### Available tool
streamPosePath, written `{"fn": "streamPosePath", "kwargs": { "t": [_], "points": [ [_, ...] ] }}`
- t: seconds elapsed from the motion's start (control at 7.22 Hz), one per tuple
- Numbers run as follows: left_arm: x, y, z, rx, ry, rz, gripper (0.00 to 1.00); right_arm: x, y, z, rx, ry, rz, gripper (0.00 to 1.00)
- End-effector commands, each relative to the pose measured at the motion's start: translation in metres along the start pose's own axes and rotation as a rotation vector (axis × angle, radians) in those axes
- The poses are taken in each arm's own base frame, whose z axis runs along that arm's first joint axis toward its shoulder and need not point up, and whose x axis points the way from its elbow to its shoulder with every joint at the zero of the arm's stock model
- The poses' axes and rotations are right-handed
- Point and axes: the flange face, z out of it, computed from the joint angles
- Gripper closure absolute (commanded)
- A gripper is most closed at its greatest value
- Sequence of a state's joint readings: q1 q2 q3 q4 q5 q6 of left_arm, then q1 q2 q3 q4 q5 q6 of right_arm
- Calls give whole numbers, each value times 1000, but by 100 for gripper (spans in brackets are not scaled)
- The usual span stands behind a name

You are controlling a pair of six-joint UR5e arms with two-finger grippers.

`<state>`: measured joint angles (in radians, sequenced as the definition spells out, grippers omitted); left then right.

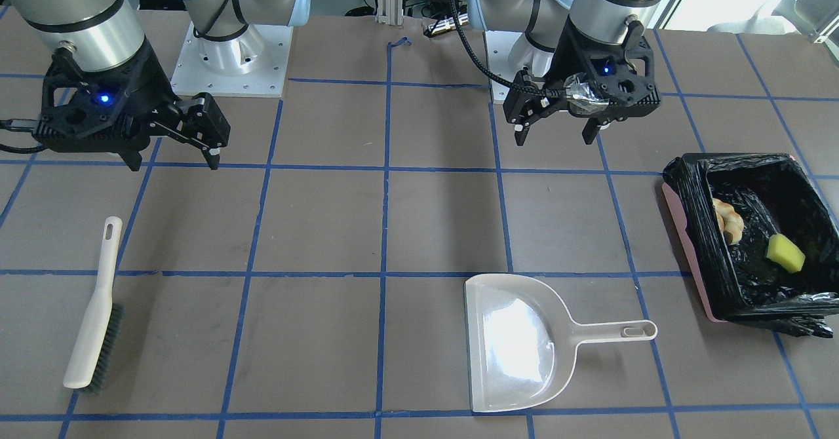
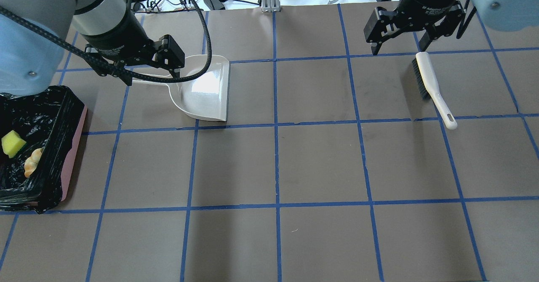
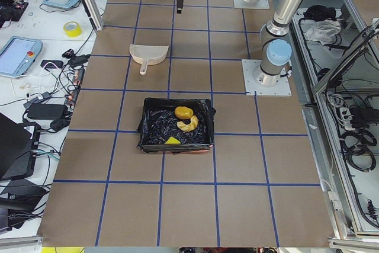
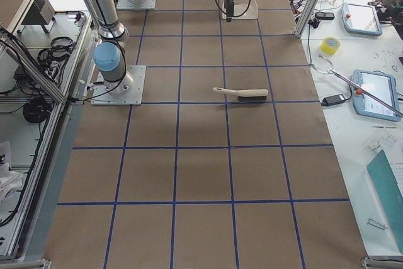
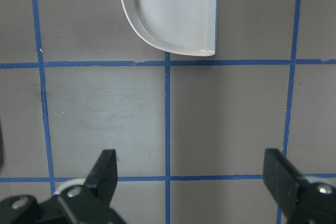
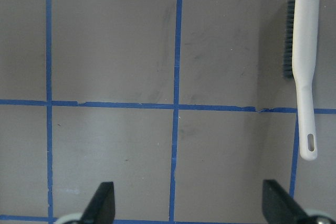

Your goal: Sweep and dump trash into bin

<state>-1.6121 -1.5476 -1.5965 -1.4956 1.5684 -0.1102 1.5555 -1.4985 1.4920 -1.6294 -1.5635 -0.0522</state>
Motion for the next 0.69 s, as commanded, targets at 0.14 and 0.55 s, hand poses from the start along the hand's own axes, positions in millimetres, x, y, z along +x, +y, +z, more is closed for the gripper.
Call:
{"fn": "streamPosePath", "kwargs": {
  "t": [0.14,0.55],
  "points": [
    [0,3,-1,-5,0,-5,0,0,0,0,-2,0,0,0],
    [0,5,2,-10,0,-3,0,0,1,1,-2,0,-2,0]
  ]
}}
